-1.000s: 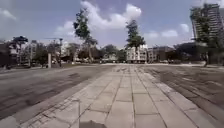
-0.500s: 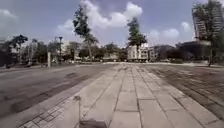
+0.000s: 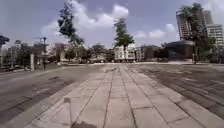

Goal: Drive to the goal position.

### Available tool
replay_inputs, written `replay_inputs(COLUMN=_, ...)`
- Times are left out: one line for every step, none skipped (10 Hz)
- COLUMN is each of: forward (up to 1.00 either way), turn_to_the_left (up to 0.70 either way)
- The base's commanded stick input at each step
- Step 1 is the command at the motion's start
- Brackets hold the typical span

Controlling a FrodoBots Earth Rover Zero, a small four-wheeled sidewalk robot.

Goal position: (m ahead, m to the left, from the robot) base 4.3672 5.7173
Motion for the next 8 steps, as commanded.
replay_inputs(forward=0.70, turn_to_the_left=-0.33)
replay_inputs(forward=0.70, turn_to_the_left=-0.09)
replay_inputs(forward=0.70, turn_to_the_left=0.00)
replay_inputs(forward=0.70, turn_to_the_left=0.00)
replay_inputs(forward=0.70, turn_to_the_left=0.00)
replay_inputs(forward=0.70, turn_to_the_left=0.00)
replay_inputs(forward=0.70, turn_to_the_left=0.00)
replay_inputs(forward=0.70, turn_to_the_left=0.00)
